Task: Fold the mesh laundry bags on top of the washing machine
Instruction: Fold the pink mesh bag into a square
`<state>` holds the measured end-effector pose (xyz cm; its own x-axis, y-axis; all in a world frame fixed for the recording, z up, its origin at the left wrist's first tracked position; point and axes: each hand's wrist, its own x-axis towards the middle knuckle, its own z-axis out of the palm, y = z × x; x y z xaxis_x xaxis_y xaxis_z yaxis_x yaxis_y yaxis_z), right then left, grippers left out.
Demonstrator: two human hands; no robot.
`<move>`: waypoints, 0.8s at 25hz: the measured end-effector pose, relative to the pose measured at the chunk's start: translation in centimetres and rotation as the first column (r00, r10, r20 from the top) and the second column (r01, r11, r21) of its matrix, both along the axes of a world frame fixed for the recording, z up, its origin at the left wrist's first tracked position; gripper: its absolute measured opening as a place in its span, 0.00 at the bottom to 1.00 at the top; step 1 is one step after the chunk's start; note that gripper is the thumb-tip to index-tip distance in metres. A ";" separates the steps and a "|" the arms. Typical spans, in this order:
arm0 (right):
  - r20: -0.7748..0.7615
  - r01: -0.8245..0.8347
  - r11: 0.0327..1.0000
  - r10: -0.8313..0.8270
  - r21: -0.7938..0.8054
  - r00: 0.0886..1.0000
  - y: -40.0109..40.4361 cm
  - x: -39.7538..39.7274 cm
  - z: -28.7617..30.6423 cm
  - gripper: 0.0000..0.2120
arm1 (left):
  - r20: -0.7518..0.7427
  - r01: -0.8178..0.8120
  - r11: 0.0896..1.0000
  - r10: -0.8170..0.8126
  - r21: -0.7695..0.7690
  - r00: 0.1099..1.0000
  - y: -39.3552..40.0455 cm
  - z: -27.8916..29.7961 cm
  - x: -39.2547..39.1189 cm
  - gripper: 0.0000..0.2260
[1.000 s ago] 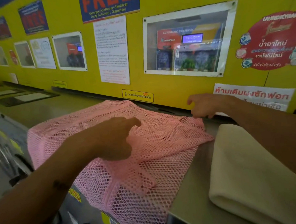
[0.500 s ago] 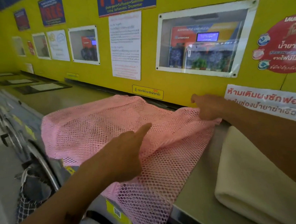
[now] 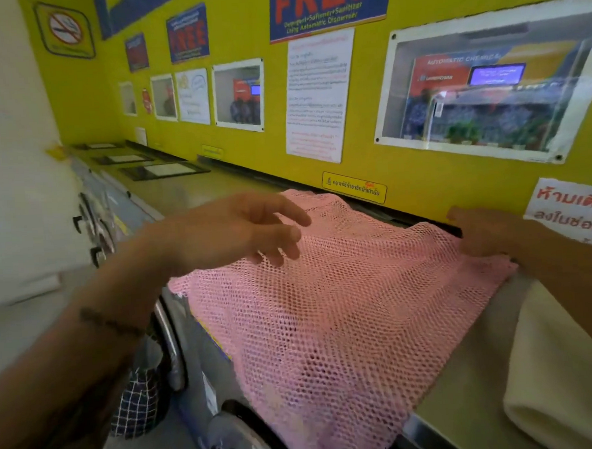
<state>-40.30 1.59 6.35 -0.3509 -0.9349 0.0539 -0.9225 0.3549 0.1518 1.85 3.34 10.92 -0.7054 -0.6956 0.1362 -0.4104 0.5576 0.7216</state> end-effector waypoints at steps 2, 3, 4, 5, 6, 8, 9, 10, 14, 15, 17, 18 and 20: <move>0.041 -0.042 0.999 0.042 0.006 0.998 -0.3 0.8 0.5 0.22 | -0.010 -0.139 0.983 0.138 -0.122 0.990 -1.6 -2.4 -1.0 0.10; 0.059 -0.051 0.998 0.049 0.035 0.997 -0.4 1.3 0.6 0.23 | -0.002 -0.176 0.966 0.179 -0.190 0.984 -2.2 -3.8 -1.8 0.12; 0.069 -0.046 0.995 0.040 0.086 0.997 -0.5 1.9 0.5 0.24 | 0.014 -0.187 0.952 0.196 -0.241 0.981 -2.7 -5.1 -2.8 0.15; 0.065 -0.032 0.989 0.023 0.143 0.998 -0.4 2.4 0.3 0.25 | 0.057 -0.176 0.947 0.198 -0.269 0.979 -3.1 -6.6 -3.9 0.19; 0.063 -0.017 0.985 0.007 0.172 0.998 -0.3 2.8 -0.2 0.24 | 0.145 -0.155 0.947 0.202 -0.282 0.969 -3.5 -7.9 -5.1 0.24; 0.089 -0.011 0.995 0.002 0.103 0.996 -0.2 2.5 -1.0 0.20 | 0.379 -0.108 0.942 0.231 -0.318 0.896 -4.3 -10.1 -6.9 0.28; 0.090 -0.011 0.999 0.008 0.038 0.996 0.0 1.9 -1.4 0.17 | 0.443 -0.098 0.931 0.258 -0.353 0.858 -4.9 -10.7 -7.5 0.28; 0.083 -0.010 1.000 0.011 -0.020 0.997 0.2 1.5 -1.8 0.15 | 0.458 -0.105 0.919 0.286 -0.381 0.842 -5.5 -10.8 -7.6 0.28; -0.011 0.031 0.981 -0.034 -0.192 0.999 1.4 0.3 -2.2 0.12 | 0.422 -0.110 0.897 0.306 -0.428 0.854 -6.6 -9.6 -8.0 0.23; -0.031 0.028 0.978 -0.035 -0.206 0.999 1.6 0.0 -2.1 0.12 | 0.404 -0.116 0.895 0.306 -0.431 0.862 -6.7 -9.4 -8.1 0.22; -0.007 0.016 0.978 -0.018 -0.210 1.000 2.1 -0.5 -1.6 0.14 | 0.330 -0.138 0.891 0.299 -0.431 0.896 -6.3 -9.0 -8.6 0.20; 0.018 -0.004 0.980 0.008 -0.198 1.000 2.2 -0.6 -1.1 0.16 | 0.280 -0.139 0.889 0.281 -0.435 0.918 -5.8 -8.7 -8.9 0.19; 0.076 -0.088 0.989 0.098 -0.120 0.992 2.6 -0.4 0.2 0.21 | 0.182 -0.108 0.899 0.201 -0.423 0.962 -3.9 -8.1 -9.9 0.18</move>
